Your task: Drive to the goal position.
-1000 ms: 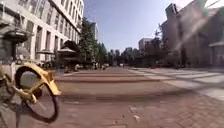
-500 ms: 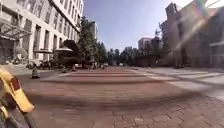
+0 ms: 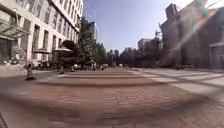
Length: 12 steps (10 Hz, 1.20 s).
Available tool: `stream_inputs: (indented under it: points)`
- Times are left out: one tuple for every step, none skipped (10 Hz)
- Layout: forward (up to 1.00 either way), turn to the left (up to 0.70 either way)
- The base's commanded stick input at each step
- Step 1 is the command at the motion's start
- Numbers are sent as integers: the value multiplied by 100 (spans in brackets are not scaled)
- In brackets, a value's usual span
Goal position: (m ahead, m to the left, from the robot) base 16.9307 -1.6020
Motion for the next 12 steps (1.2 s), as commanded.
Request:
stream_inputs:
  points:
    - [70,0]
    - [70,0]
    - [70,0]
    - [70,0]
    - [70,0]
    - [70,0]
    - [70,6]
    - [70,14]
    - [70,14]
    - [70,14]
    - [70,5]
    - [70,0]
